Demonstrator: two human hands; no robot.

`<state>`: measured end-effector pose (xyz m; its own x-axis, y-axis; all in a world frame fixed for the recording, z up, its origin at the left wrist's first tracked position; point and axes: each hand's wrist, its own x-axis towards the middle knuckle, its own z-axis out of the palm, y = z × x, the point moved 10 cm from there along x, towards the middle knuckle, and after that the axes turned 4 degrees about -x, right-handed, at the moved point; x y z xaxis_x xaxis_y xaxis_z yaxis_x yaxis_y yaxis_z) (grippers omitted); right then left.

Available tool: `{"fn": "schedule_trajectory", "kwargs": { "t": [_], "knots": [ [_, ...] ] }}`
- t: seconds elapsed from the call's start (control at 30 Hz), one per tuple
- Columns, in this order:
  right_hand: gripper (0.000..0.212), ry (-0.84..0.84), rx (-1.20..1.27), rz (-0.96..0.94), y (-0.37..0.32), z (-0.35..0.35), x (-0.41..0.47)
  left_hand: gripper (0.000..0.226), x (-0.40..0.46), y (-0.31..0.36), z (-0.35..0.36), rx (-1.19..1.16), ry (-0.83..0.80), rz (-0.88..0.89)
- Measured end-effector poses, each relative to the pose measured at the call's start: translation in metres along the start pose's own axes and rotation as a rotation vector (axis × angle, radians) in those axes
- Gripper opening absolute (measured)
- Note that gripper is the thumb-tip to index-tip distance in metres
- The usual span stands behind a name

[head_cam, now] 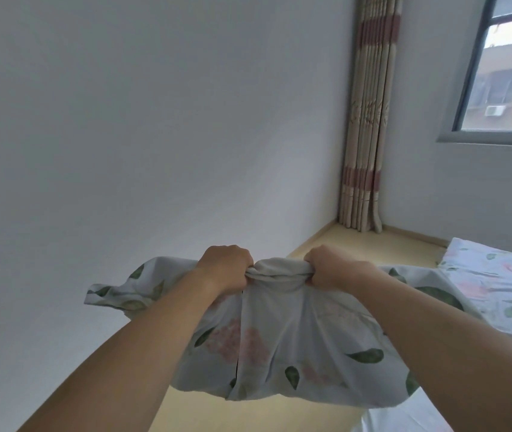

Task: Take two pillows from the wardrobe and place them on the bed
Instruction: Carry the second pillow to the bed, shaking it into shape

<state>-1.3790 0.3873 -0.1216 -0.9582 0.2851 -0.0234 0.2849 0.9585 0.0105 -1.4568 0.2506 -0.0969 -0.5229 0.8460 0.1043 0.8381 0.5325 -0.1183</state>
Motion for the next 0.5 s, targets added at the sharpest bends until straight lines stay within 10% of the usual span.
{"fn": "schedule_trajectory", "kwargs": {
  "t": [0.5],
  "knots": [
    [0.014, 0.117, 0.094, 0.297, 0.126, -0.027, 0.298, 0.015, 0.344, -0.122, 0.017, 0.019, 0.062, 0.269]
  ]
}}
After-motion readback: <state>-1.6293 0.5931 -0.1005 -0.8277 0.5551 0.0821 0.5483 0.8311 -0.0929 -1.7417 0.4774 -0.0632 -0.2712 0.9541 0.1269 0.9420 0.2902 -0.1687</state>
